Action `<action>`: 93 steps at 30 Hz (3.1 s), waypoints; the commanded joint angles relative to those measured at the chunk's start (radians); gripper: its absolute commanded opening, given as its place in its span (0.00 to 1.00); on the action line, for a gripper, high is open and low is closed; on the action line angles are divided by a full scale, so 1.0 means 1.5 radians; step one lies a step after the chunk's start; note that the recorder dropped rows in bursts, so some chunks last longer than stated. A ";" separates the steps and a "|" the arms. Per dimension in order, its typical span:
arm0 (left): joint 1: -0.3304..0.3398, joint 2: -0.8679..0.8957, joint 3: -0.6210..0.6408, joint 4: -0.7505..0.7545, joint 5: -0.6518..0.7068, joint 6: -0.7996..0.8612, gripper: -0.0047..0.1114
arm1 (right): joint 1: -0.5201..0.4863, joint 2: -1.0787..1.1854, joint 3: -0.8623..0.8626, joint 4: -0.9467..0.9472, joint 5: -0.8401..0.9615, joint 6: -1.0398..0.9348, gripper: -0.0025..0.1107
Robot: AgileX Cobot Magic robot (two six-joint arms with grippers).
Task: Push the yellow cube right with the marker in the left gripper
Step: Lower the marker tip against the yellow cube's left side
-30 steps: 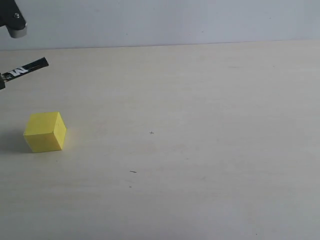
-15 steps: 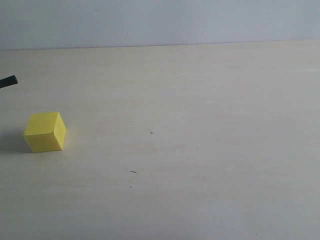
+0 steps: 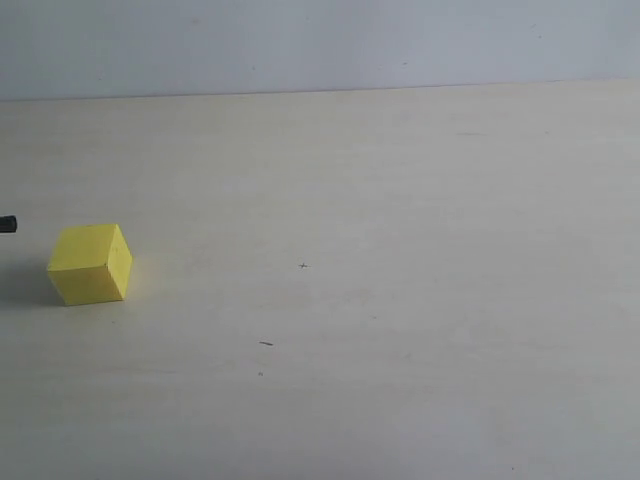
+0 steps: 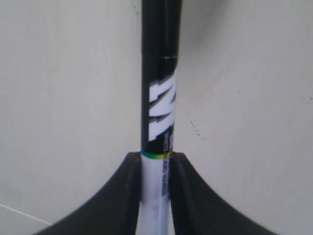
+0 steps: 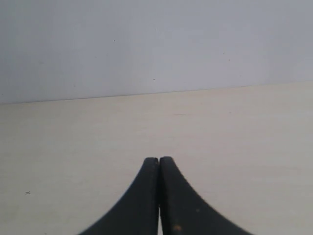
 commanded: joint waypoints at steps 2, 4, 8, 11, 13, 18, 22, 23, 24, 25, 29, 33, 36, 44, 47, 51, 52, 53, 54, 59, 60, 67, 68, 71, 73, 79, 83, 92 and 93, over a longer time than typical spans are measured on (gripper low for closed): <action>0.039 0.048 0.004 -0.071 -0.031 0.086 0.04 | -0.002 -0.004 0.003 0.000 -0.003 -0.003 0.02; 0.039 0.073 0.004 -0.072 -0.041 0.087 0.04 | -0.002 -0.004 0.003 0.000 -0.003 -0.003 0.02; 0.038 0.110 0.003 -0.072 -0.077 0.087 0.04 | -0.002 -0.004 0.003 0.000 -0.003 -0.003 0.02; 0.038 0.117 0.003 -0.072 -0.098 0.090 0.04 | -0.002 -0.004 0.003 0.000 -0.003 -0.003 0.02; 0.040 0.123 -0.004 -0.072 -0.099 0.105 0.04 | -0.002 -0.004 0.003 0.000 -0.003 -0.003 0.02; 0.040 0.154 -0.023 -0.077 -0.070 0.112 0.04 | -0.002 -0.004 0.003 0.000 -0.003 -0.003 0.02; 0.039 0.166 -0.023 -0.102 -0.081 0.120 0.04 | -0.002 -0.004 0.003 0.000 -0.003 -0.003 0.02; 0.038 0.166 -0.026 -0.111 -0.078 0.122 0.04 | -0.002 -0.004 0.003 0.000 -0.003 -0.003 0.02; 0.033 0.166 -0.030 -0.118 -0.069 0.122 0.04 | -0.002 -0.004 0.003 0.000 -0.003 -0.003 0.02; 0.024 0.166 -0.030 -0.120 -0.068 0.124 0.04 | -0.002 -0.004 0.003 0.000 -0.003 -0.003 0.02; -0.051 0.166 -0.030 -0.120 -0.067 0.124 0.04 | -0.002 -0.004 0.003 0.000 -0.003 -0.003 0.02; -0.066 0.163 -0.030 -0.120 -0.074 0.118 0.04 | -0.002 -0.004 0.003 0.000 -0.003 -0.003 0.02; -0.039 0.155 -0.030 -0.120 -0.076 0.119 0.04 | -0.002 -0.004 0.003 0.000 -0.003 -0.003 0.02; 0.006 0.144 -0.030 -0.120 -0.071 0.125 0.04 | -0.002 -0.004 0.003 0.000 -0.003 -0.003 0.02; -0.005 0.146 -0.030 -0.128 -0.064 0.137 0.04 | -0.002 -0.004 0.003 0.000 -0.003 -0.003 0.02; -0.045 0.146 -0.030 -0.144 -0.065 0.137 0.04 | -0.002 -0.004 0.003 0.000 -0.003 -0.003 0.02; -0.055 0.146 -0.030 -0.145 -0.067 0.137 0.04 | -0.002 -0.004 0.003 0.000 -0.003 -0.003 0.02; -0.070 0.146 -0.030 -0.151 -0.068 0.137 0.04 | -0.002 -0.004 0.003 0.000 -0.003 -0.003 0.02; -0.084 0.146 -0.030 -0.158 -0.068 0.138 0.04 | -0.002 -0.004 0.003 0.000 -0.003 -0.003 0.02; -0.133 0.146 -0.046 -0.161 -0.062 0.139 0.04 | -0.002 -0.004 0.003 0.000 -0.003 -0.003 0.02; -0.133 0.146 -0.049 -0.161 -0.059 0.136 0.04 | -0.002 -0.004 0.003 0.000 -0.003 -0.003 0.02; -0.065 0.146 -0.053 -0.155 -0.044 0.133 0.04 | -0.002 -0.004 0.003 0.000 -0.003 -0.003 0.02; -0.055 0.146 -0.053 -0.155 -0.041 0.133 0.04 | -0.002 -0.004 0.003 0.000 -0.003 -0.003 0.02; -0.040 0.146 -0.053 -0.155 -0.030 0.134 0.04 | -0.002 -0.004 0.003 0.000 -0.003 -0.003 0.02; -0.040 0.146 -0.053 -0.155 -0.027 0.134 0.04 | -0.002 -0.004 0.003 0.000 -0.003 -0.003 0.02; -0.091 0.154 -0.053 -0.192 -0.017 0.139 0.04 | -0.002 -0.004 0.003 0.000 -0.003 -0.003 0.02; -0.150 0.174 -0.053 -0.215 -0.020 0.138 0.04 | -0.002 -0.004 0.003 0.000 -0.003 -0.003 0.02; -0.133 0.179 -0.064 -0.221 0.019 0.097 0.04 | -0.002 -0.004 0.003 0.000 -0.003 -0.003 0.02; -0.126 0.179 -0.058 -0.224 0.027 0.092 0.04 | -0.002 -0.004 0.003 0.000 -0.003 -0.003 0.02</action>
